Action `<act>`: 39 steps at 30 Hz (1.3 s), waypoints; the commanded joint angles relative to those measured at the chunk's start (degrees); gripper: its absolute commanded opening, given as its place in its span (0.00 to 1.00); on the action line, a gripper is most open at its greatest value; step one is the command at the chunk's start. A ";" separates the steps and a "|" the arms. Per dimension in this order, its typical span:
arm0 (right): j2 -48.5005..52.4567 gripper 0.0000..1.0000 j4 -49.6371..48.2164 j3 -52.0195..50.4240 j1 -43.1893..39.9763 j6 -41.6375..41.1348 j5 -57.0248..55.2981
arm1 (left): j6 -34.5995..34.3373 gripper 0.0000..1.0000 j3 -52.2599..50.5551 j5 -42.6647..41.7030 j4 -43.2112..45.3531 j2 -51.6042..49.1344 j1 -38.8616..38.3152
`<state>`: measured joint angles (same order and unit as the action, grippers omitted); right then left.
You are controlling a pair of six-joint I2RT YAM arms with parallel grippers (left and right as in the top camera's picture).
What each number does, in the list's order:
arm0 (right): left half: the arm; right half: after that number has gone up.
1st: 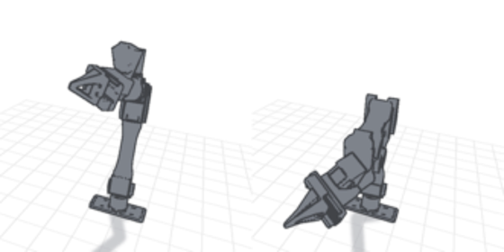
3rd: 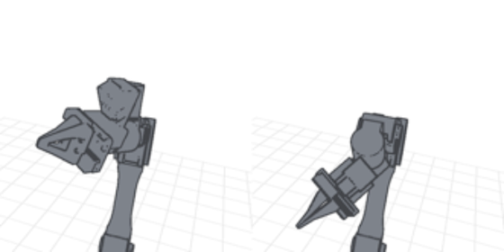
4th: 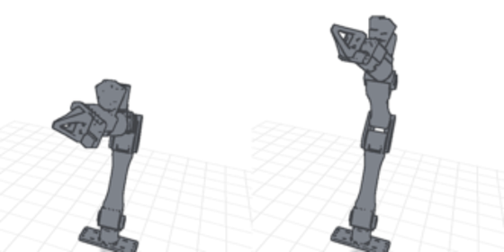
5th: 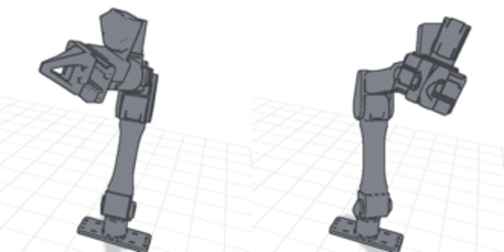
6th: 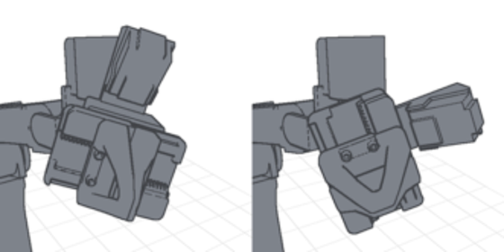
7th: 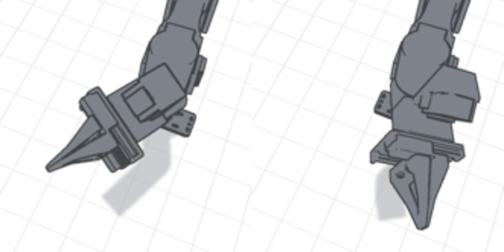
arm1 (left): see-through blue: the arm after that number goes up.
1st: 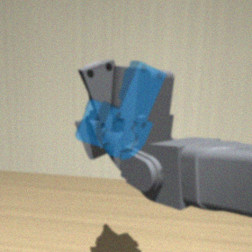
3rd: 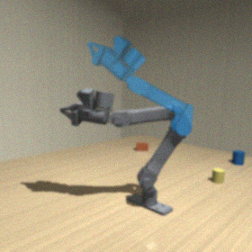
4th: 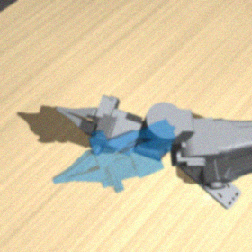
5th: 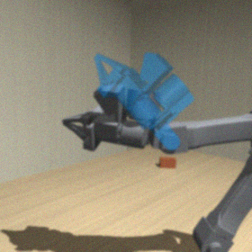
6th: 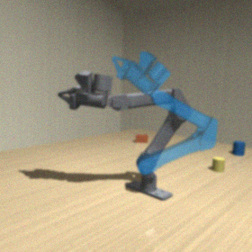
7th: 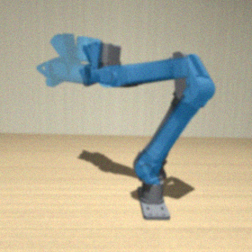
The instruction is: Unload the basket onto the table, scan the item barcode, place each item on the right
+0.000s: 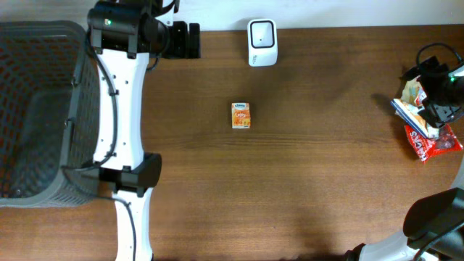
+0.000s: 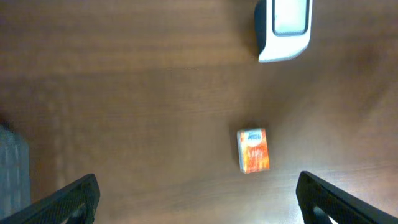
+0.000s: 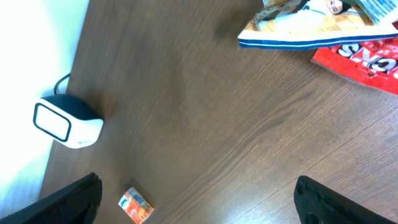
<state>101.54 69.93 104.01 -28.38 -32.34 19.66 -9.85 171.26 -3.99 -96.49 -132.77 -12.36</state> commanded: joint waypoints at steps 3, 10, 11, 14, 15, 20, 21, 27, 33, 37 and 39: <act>0.09 0.99 0.57 0.13 4.87 0.44 10.93 | -2.69 0.99 -15.08 6.43 -0.24 5.84 2.01; 3.32 0.99 -9.70 -2.93 34.84 0.42 -10.67 | -8.15 0.99 -16.28 6.38 -0.04 5.84 8.31; 5.03 0.97 -11.72 -2.93 39.06 0.63 -13.94 | -8.13 0.99 -16.31 6.38 -0.07 5.84 8.31; 12.09 0.86 -15.98 -2.93 50.31 0.61 -27.08 | -8.15 0.99 -16.35 6.40 -0.07 5.84 8.31; 13.57 0.80 -16.48 -2.93 52.04 0.63 -28.00 | -8.13 0.99 -16.35 6.43 -0.11 5.84 8.31; 21.94 0.54 -23.67 -2.93 60.81 10.19 -28.00 | -8.13 0.99 -16.37 6.86 -0.09 5.81 8.31; 23.37 0.54 -24.83 -2.93 62.27 11.10 -29.51 | -8.13 0.99 -16.50 6.84 -0.13 5.81 8.31; 27.06 0.40 -27.45 -2.93 64.70 11.13 -33.73 | -8.15 0.99 -16.79 6.84 -0.04 5.81 8.31; 30.18 0.37 -28.37 -2.97 65.55 14.49 -38.38 | -8.13 0.99 -16.79 6.84 0.02 5.81 8.31; 30.23 0.28 -28.57 -2.97 66.36 16.24 -40.04 | -8.13 0.99 -16.79 6.84 0.20 5.81 8.31; 30.23 0.23 -28.57 -2.97 66.36 16.24 -40.09 | -8.13 0.99 -16.79 6.84 0.17 5.81 8.31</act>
<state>130.85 41.52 101.65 37.45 -16.53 -18.79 -17.61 154.80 2.00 -96.42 -127.83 -4.10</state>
